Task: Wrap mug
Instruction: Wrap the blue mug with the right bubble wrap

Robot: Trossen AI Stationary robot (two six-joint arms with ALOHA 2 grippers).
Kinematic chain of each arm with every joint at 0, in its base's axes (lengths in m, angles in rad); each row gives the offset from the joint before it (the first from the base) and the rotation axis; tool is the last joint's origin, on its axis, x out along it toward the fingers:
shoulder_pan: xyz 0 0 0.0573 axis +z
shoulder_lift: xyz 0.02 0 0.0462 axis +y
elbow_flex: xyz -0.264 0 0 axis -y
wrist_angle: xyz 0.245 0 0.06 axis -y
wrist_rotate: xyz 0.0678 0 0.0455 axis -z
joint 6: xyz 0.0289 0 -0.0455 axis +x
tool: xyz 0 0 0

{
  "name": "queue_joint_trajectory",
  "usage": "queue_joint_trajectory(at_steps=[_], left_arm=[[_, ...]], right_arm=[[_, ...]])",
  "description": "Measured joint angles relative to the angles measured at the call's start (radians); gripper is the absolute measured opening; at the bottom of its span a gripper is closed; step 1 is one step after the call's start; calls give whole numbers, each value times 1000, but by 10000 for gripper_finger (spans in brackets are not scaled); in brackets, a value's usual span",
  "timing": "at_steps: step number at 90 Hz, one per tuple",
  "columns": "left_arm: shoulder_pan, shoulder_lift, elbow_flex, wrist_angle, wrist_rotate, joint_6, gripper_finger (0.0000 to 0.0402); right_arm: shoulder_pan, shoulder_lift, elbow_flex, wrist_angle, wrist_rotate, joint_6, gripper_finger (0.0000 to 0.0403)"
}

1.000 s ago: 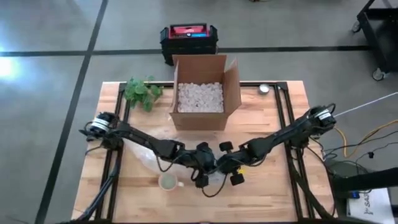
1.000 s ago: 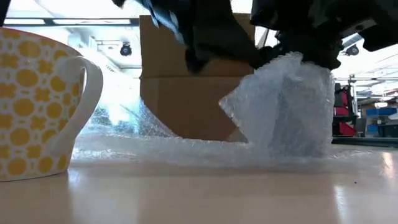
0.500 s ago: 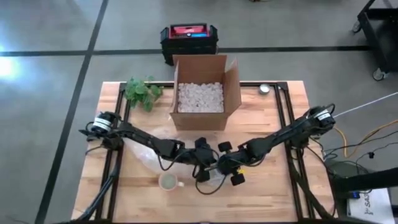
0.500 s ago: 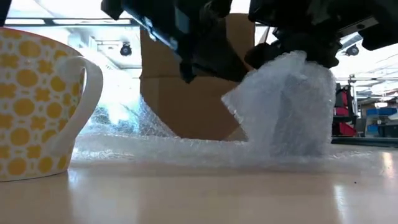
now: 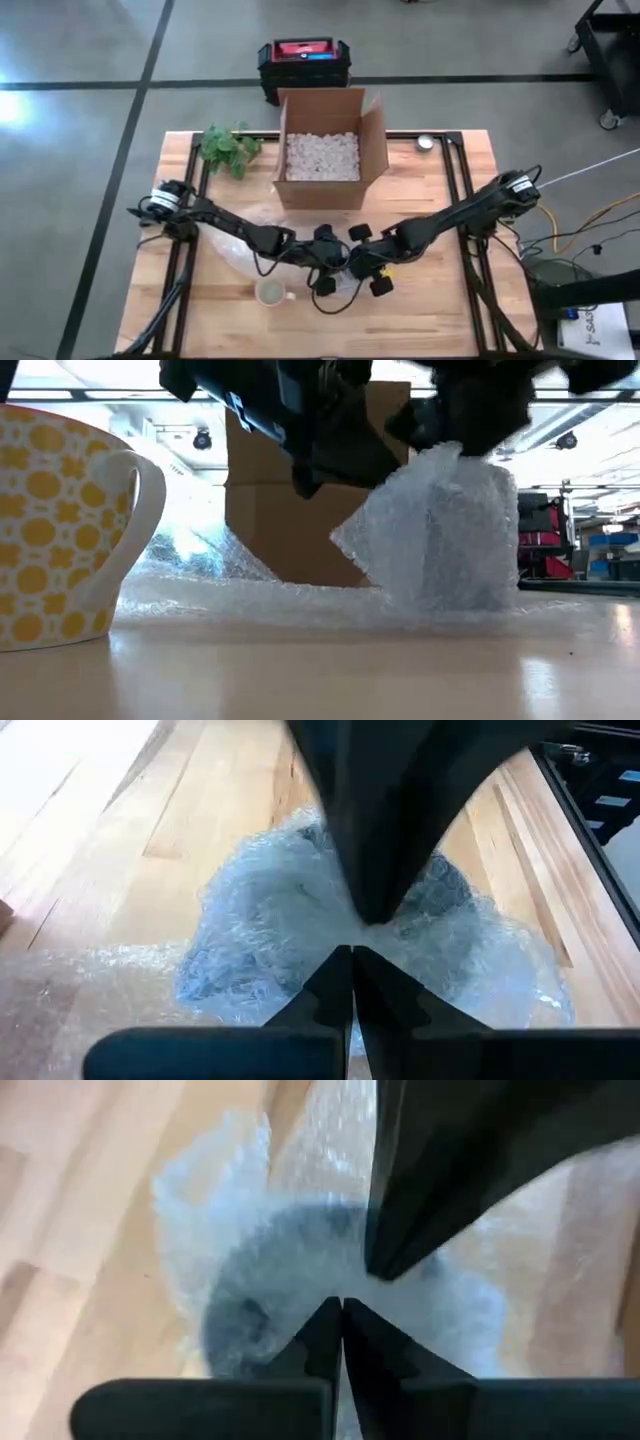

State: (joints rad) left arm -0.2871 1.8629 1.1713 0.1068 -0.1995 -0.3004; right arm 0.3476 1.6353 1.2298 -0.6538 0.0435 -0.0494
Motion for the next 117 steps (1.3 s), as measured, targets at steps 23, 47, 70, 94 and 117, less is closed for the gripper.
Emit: queue_joint_trajectory(at_steps=[23,47,70,94,117], left_arm=[[0,0,0,3,0,0,0],[0,0,0,10,1,-2,0],[1,1,-1,18,1,3,0],[1,1,-2,19,6,3,0],[0,1,-2,20,8,3,0]], right_arm=[[8,-6,-26,122,-89,-29,0],[-27,89,-122,213,-90,-24,0],[-46,85,-167,256,-87,-14,0],[-40,-12,-78,139,-85,-19,0],[-46,-67,-76,101,25,-15,0]])
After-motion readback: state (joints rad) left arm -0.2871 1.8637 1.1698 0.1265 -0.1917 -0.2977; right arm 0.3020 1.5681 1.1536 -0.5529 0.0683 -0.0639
